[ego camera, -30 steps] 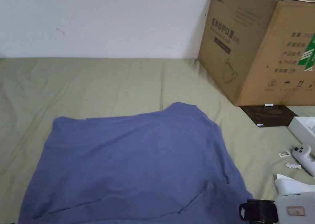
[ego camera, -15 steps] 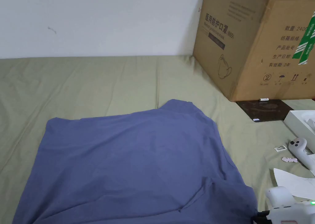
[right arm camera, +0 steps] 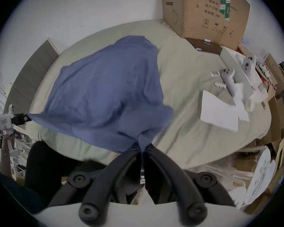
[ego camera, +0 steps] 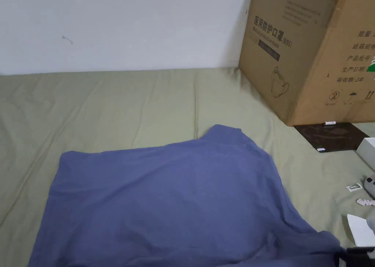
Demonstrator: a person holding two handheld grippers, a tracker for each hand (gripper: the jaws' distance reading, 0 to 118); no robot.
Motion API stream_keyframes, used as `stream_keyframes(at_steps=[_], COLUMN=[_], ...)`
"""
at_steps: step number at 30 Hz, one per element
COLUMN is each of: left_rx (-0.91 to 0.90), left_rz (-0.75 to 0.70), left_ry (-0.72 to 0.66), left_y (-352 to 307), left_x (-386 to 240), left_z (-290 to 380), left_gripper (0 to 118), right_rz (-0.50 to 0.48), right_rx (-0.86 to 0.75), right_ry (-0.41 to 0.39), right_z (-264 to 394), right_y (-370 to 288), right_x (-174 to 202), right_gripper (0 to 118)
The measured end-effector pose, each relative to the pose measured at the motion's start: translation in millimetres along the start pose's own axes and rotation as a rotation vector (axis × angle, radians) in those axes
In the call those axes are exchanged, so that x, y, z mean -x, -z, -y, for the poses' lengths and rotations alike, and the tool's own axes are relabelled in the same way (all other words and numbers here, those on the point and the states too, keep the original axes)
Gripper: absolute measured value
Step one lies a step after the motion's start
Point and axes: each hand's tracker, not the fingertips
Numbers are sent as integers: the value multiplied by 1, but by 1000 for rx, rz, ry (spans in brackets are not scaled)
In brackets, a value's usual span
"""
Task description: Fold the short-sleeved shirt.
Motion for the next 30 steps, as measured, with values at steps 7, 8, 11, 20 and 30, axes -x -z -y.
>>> stream_keyframes(at_steps=[7, 8, 11, 20, 30], left_rx=[-10, -12, -2, 22, -111], left_rz=[15, 15, 19, 9, 70], left_ry=[-36, -41, -59, -118, -131], left_y=[59, 69, 101, 146, 85], left_x=[21, 24, 29, 43, 39], left_z=[-93, -104, -136, -161, -114], left_gripper=[5, 5, 5, 77, 86], right_rz=[-12, -10, 45, 139, 59], right_rx=[-30, -24, -9, -62, -229], right_ry=[64, 67, 60, 106, 87], right_z=[-125, -140, -178, -197, -139], right_y=[57, 70, 108, 149, 81], right_x=[-3, -3, 2, 20, 28], right_gripper=[1, 1, 1, 106, 112])
